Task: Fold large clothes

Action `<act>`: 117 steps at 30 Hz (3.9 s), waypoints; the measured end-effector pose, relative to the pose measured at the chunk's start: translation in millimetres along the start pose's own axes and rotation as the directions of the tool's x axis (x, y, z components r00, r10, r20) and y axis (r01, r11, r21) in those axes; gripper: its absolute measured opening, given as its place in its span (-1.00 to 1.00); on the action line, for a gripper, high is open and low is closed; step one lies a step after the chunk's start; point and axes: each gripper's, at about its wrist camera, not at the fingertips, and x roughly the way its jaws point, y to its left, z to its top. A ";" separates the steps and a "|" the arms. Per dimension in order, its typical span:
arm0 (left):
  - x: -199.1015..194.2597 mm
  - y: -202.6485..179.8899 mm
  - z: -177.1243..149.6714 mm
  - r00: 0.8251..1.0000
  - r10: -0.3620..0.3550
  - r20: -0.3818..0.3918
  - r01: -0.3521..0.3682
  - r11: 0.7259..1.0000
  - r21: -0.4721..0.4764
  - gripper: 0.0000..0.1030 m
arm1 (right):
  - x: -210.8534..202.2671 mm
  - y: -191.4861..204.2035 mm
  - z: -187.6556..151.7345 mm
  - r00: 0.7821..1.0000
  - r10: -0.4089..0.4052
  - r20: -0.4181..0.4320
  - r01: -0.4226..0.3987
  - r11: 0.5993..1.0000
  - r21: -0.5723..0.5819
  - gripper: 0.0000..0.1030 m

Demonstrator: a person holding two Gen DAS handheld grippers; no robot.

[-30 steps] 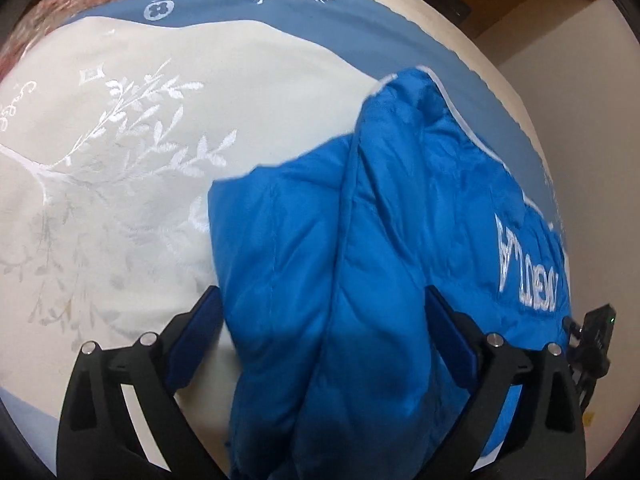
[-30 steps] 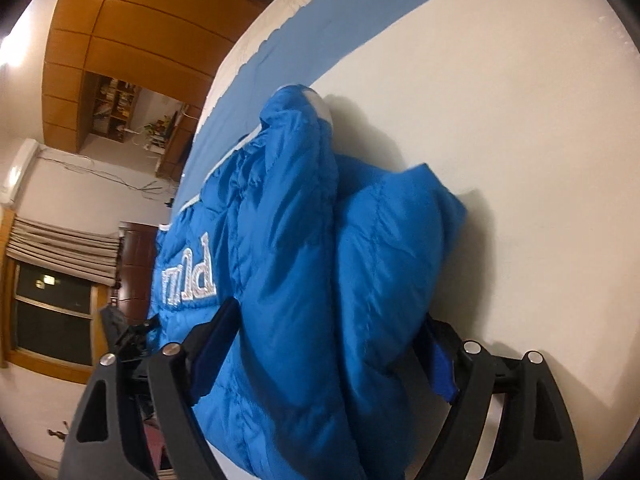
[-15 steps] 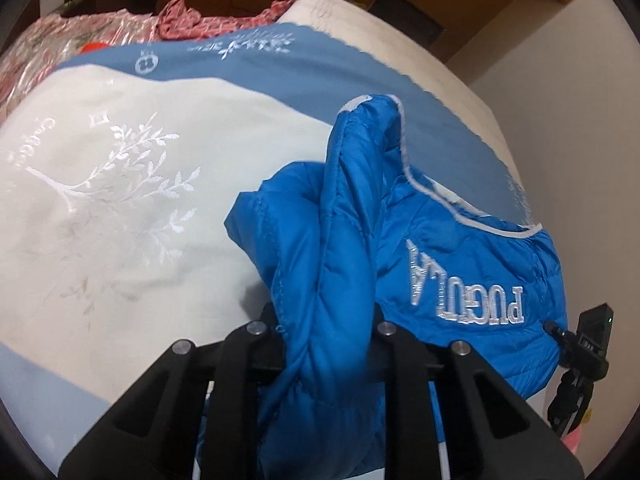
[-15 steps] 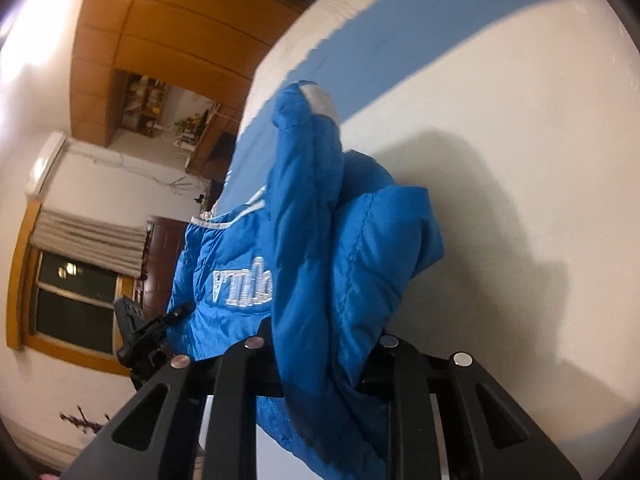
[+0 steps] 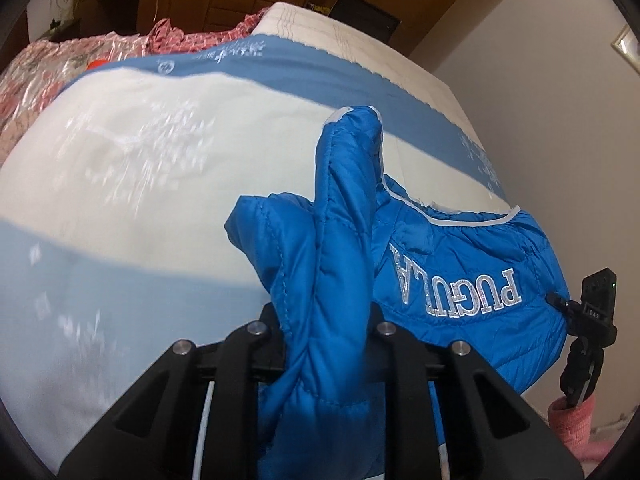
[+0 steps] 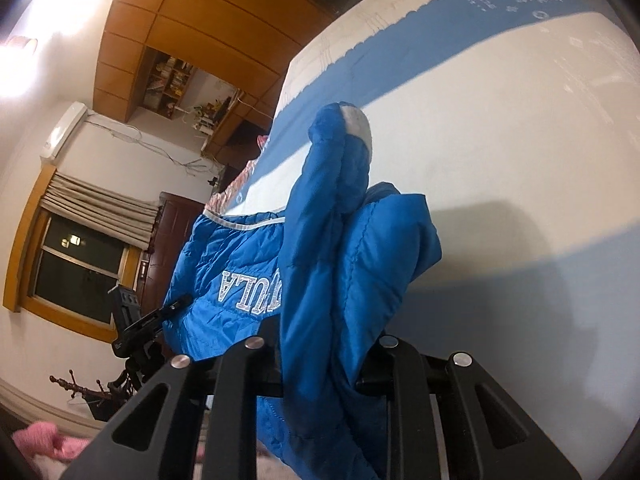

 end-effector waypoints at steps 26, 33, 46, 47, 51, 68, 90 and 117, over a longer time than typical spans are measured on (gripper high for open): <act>74.5 71.2 -102.8 0.996 0.076 -0.039 -0.073 0.994 0.083 0.11 | 63.6 -104.6 -106.4 0.989 -0.149 0.002 0.144 0.960 0.239 -0.39; 63.4 68.3 -93.5 0.993 0.101 -0.057 -0.098 0.994 0.052 0.13 | 50.1 -85.7 -118.9 0.974 -0.225 0.040 0.212 0.954 0.211 -0.23; -30.5 12.0 -96.2 0.946 0.274 0.173 -0.292 0.953 0.082 0.13 | 3.1 40.6 -161.3 0.808 -0.495 0.319 0.569 0.796 -0.206 -0.24; -25.4 6.6 -102.0 0.944 0.272 0.185 -0.292 0.952 0.088 0.13 | 10.3 39.3 -164.7 0.795 -0.505 0.335 0.586 0.781 -0.214 -0.25; 3.3 -10.4 -121.8 0.946 0.258 0.197 -0.285 0.951 0.122 0.14 | 25.7 23.6 -176.6 0.811 -0.475 0.342 0.562 0.795 -0.228 -0.29; 17.7 -8.9 -137.3 0.930 0.348 0.116 -0.355 0.933 0.051 0.12 | 28.7 -11.6 -163.4 0.887 -0.375 0.270 0.429 0.884 -0.183 -0.32; -47.1 -12.4 -160.5 0.856 0.488 0.170 -0.487 0.872 -0.052 0.48 | 35.8 -17.0 -155.4 0.897 -0.420 0.134 0.441 0.867 -0.231 -0.31; 17.8 106.2 -186.7 0.994 -0.003 0.112 0.062 0.843 -0.534 0.74 | 47.6 -24.1 -154.1 0.906 -0.411 0.103 0.424 0.877 -0.226 -0.30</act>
